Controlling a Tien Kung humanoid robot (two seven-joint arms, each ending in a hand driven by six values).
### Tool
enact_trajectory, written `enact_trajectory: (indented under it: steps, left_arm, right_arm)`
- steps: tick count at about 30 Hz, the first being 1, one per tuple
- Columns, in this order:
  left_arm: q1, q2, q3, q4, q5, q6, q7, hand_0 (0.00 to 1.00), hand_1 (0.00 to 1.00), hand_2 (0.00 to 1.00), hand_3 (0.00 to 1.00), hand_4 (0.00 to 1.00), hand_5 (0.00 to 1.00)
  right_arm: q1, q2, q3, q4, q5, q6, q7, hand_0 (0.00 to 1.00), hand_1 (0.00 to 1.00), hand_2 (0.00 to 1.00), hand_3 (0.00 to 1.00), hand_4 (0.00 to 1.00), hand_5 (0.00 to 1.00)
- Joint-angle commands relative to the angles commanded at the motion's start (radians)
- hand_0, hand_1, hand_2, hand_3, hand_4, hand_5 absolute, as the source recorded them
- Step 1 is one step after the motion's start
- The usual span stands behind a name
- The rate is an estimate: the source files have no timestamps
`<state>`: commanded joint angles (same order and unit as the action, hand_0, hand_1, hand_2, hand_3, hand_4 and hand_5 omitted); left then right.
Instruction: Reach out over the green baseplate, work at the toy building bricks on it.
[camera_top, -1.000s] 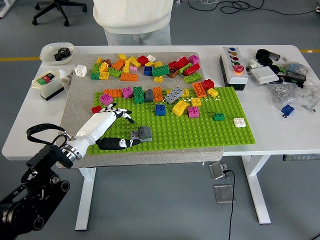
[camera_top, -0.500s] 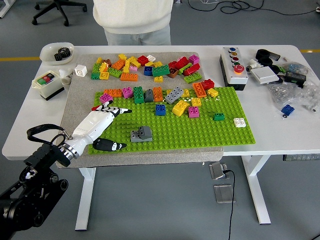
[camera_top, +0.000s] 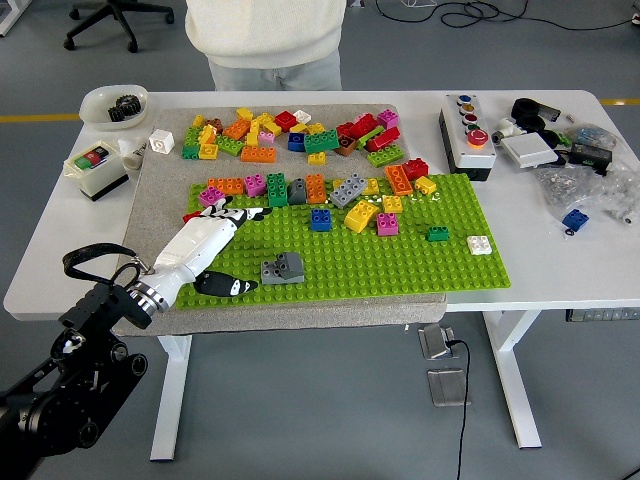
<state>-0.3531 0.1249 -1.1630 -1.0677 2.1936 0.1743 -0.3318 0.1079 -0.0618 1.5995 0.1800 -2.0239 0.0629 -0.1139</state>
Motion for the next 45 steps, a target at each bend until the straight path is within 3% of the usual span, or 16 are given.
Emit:
enact_trajectory:
  steps: [20,45]
  left_arm:
    - [-0.037,-0.032,0.009,0.027,-0.008,0.003,0.012,0.998,0.834,0.837,0.878,0.998,0.079]
    - [-0.053,-0.047,0.012,0.035,-0.023,-0.003,0.015,0.998,0.833,0.836,0.865,0.998,0.129]
  right_arm:
    - [0.006,-0.002,0.002,0.0,0.003,-0.001,-0.001,0.736,0.614,0.631,0.534,0.761,0.497]
    - [0.01,-0.004,0.0,0.0,0.007,-0.001,-0.001,0.736,0.613,0.632,0.535,0.761,0.497]
